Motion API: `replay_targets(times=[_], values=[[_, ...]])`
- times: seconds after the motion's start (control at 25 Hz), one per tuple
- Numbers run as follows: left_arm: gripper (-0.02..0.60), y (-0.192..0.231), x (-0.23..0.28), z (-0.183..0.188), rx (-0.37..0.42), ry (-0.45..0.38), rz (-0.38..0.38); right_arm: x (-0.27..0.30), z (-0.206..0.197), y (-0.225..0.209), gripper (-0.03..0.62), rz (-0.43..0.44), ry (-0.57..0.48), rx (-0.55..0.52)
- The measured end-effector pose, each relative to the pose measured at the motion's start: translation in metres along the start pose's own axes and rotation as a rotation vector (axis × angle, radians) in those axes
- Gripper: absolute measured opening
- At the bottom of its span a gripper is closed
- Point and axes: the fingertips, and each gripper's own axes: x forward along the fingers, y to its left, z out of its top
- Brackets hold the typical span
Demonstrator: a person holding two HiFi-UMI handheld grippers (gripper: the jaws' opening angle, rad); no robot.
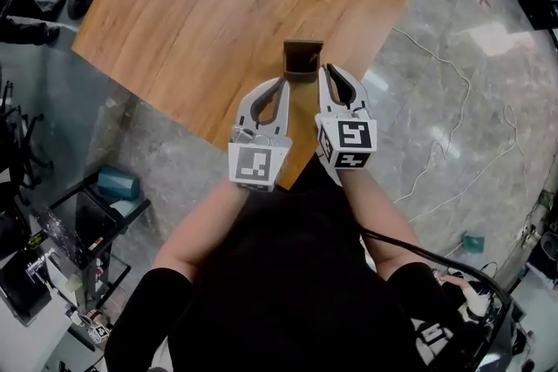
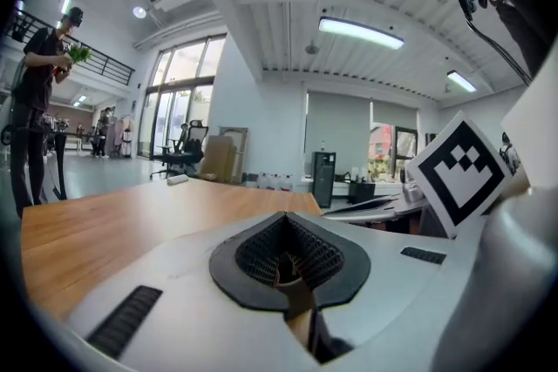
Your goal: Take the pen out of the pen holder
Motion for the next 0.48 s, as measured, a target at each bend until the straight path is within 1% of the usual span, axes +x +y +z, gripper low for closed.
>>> replay_targets(times=[0.16, 0.2, 0.24, 0.28, 0.44, 0.48], values=[[0.006, 0.008, 0.014, -0.012, -0.017, 0.035, -0.007, 0.037, -0.02, -0.006, 0.026, 0.006, 0.071, 0.042], [0.006, 0.009, 0.015, -0.013, -0.017, 0.038, -0.01, 0.043, -0.023, -0.007, 0.052, 0.004, 0.082, 0.049], [0.006, 0.01, 0.017, -0.014, -0.018, 0.041, -0.012, 0.048, -0.026, -0.009, 0.091, -0.002, 0.092, 0.053], [0.006, 0.011, 0.018, -0.016, -0.02, 0.044, -0.015, 0.052, -0.027, -0.011, 0.097, -0.011, 0.098, 0.056], [0.006, 0.014, 0.022, -0.021, -0.038, 0.061, -0.03, 0.061, -0.029, -0.016, 0.094, -0.056, 0.106, 0.05], [0.006, 0.014, 0.022, -0.022, -0.039, 0.065, -0.035, 0.061, -0.029, -0.015, 0.078, -0.065, 0.104, 0.047]])
